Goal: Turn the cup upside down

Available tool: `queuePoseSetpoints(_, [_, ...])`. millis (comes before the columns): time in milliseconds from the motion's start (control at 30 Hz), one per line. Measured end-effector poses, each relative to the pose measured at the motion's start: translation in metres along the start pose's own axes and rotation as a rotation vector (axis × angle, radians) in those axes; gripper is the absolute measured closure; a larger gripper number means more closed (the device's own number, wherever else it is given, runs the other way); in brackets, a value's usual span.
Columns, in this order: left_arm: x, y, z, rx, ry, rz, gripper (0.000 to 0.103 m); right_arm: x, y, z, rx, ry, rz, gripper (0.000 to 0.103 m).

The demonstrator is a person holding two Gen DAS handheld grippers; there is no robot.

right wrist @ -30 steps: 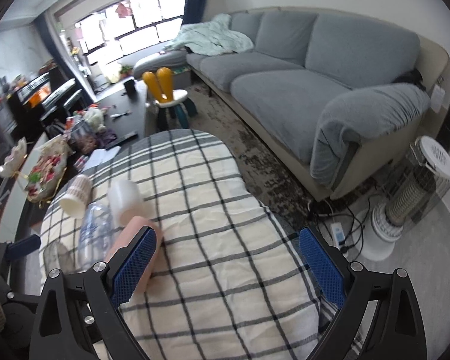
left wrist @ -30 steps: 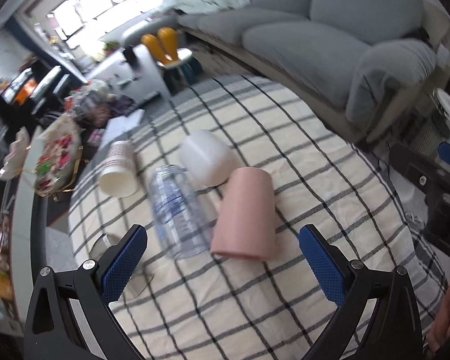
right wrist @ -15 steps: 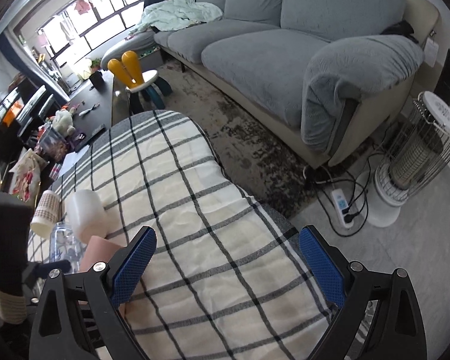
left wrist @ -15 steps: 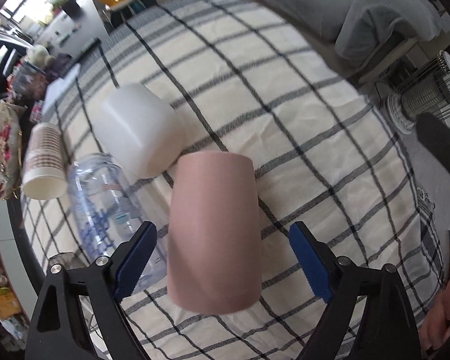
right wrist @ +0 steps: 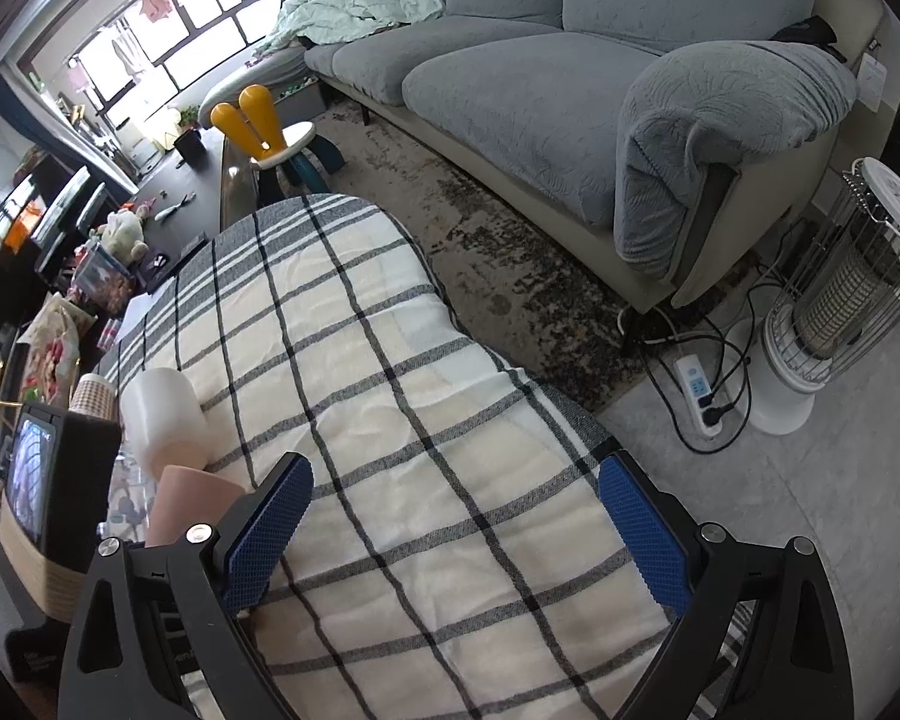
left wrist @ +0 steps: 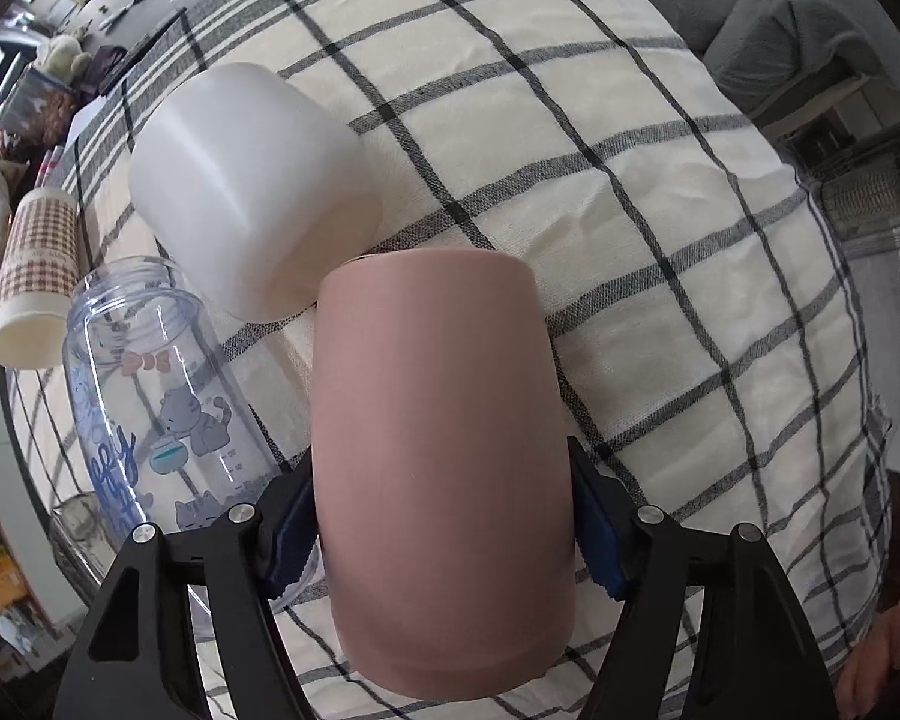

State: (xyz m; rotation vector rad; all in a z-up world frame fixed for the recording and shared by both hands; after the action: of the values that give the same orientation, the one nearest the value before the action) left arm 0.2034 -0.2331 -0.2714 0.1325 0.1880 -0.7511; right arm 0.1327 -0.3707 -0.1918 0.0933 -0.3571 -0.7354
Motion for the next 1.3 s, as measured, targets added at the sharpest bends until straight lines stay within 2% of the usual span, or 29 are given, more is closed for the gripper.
queuePoseSetpoints(200, [-0.015, -0.001, 0.008, -0.041, -0.016, 0.025, 0.032, -0.003, 0.001, 0.009, -0.002, -0.012, 0.013, 0.006])
queuePoseSetpoints(367, [-0.049, -0.003, 0.032, -0.088, -0.063, 0.074, 0.032, -0.005, -0.001, 0.029, 0.007, -0.037, 0.029, 0.006])
queuePoseSetpoints(500, [-0.086, -0.013, 0.045, -0.178, -0.079, 0.118, 0.032, -0.013, -0.004, 0.05, 0.008, -0.051, 0.063, 0.006])
queuePoseSetpoints(633, [-0.131, -0.022, 0.045, -0.248, -0.101, 0.206, 0.032, -0.027, -0.008, 0.066, -0.006, -0.055, 0.125, 0.006])
queuePoseSetpoints(767, [-0.16, -0.02, 0.038, -0.321, -0.118, 0.323, 0.032, -0.048, -0.007, 0.074, -0.006, -0.044, 0.188, 0.006])
queuePoseSetpoints(800, [-0.154, -0.028, 0.029, -0.329, -0.125, 0.34, 0.032, -0.055, -0.007, 0.074, 0.003, -0.036, 0.206, 0.007])
queuePoseSetpoints(933, [-0.172, -0.033, 0.019, -0.35, -0.173, 0.407, 0.032, -0.075, -0.003, 0.069, 0.007, -0.002, 0.286, 0.006])
queuePoseSetpoints(1067, [-0.177, -0.039, 0.004, -0.407, -0.163, 0.429, 0.032, -0.098, -0.001, 0.065, -0.011, 0.025, 0.348, 0.007])
queuePoseSetpoints(1300, [-0.178, -0.038, -0.003, -0.41, -0.205, 0.448, 0.032, -0.12, -0.004, 0.063, -0.03, 0.063, 0.375, 0.006])
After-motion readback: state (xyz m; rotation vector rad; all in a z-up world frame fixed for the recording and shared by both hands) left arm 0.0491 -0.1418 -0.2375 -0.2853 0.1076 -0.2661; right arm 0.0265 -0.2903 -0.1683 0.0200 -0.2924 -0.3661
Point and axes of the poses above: each gripper's, at about its wrist camera, not at the fingertips, and z roughly against the way its jaws point, y to its left, x to its top, the point moved 10 cm from there along -z, roughly the way its jaws point, and after that the axes turned 11 degrees about y, right-handed, at the moved point
